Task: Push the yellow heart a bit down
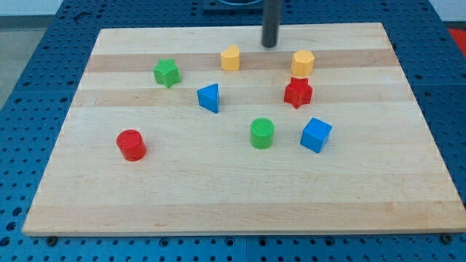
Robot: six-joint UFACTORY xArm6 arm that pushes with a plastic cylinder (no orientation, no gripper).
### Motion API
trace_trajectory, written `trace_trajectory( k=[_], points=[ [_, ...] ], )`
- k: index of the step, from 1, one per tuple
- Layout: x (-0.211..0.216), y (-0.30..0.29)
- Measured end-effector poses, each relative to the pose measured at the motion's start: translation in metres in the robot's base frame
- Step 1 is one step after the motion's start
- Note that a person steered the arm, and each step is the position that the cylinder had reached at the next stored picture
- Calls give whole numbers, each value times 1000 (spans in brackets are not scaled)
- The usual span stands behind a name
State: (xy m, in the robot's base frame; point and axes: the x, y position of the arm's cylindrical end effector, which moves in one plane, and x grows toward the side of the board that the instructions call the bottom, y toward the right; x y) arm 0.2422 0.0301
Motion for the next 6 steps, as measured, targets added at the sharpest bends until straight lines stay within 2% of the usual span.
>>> trace_trajectory(
  k=[1, 2, 4, 6],
  points=[
    [0, -61],
    [10, -97],
    [37, -99],
    [41, -61]
  ],
)
